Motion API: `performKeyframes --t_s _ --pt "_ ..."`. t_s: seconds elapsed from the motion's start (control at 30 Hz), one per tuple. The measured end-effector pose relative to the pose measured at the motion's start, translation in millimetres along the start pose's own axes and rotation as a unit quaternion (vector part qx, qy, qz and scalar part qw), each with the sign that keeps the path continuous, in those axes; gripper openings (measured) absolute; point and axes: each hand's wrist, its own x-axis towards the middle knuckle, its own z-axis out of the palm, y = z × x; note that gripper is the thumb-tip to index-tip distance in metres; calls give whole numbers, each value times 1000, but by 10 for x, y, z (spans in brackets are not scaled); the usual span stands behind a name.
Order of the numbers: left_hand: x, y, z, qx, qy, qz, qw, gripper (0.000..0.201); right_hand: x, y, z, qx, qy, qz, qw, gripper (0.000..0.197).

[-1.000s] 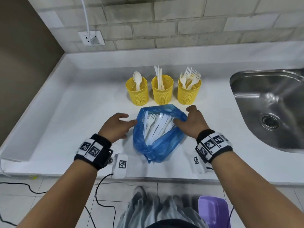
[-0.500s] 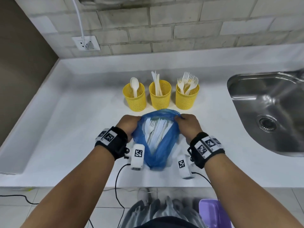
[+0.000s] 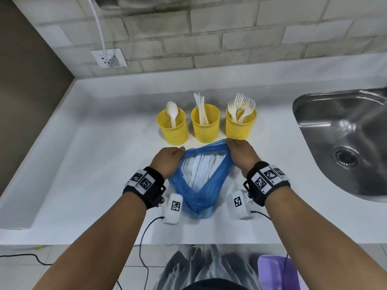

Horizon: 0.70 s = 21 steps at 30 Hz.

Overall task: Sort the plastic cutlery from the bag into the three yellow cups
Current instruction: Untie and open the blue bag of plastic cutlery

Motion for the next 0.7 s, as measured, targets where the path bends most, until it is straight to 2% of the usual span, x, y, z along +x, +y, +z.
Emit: performKeyframes --t_s 0.03,0.07,0.13,0.2,0.27,0.33,0.37,0.4,0.47,0.5,0.57,0.6,0.63,0.67,0.7 --pt "1 13 12 -92 5 -57 994 36 25 11 7 10 9 7 1000 41" --pt "9 1 37 -185 11 -112 976 36 27 2 19 11 12 15 1000 42" --pt "-24 -13 79 -273 13 -167 947 38 30 11 34 -29 9 18 999 41" --pt "-53 -57 79 -185 4 -148 972 50 -29 31 26 -73 30 0 997 37" --pt "-111 -110 36 -41 34 -84 995 51 -158 48 0 -81 66 -33 994 47" --pt "-171 -148 18 80 85 -20 993 37 -229 93 -8 -131 59 -50 988 59" --pt "-191 -162 17 111 110 7 988 27 -255 108 3 -176 44 -54 982 58" --pt "-211 -169 2 123 120 24 985 21 -284 111 27 -208 32 -54 976 50" --pt "-206 -143 -23 108 112 35 987 36 -234 123 53 -197 38 -58 978 24" --pt "-190 -143 -22 66 101 10 993 42 -201 121 47 -174 46 -50 982 25" --pt "-168 -149 2 -93 83 -108 986 38 -132 96 15 -107 36 -16 993 38" --pt "-181 -164 31 -200 73 -173 962 35 -92 91 -11 -66 21 20 997 32" --pt "-212 -170 52 -288 72 -216 930 34 -59 105 -36 -70 2 53 996 17" --pt "-232 -190 66 -335 77 -238 908 36 -75 87 -58 -93 -11 84 992 15" --pt "-244 -209 74 -339 77 -245 905 43 -62 127 -68 -114 15 88 989 28"
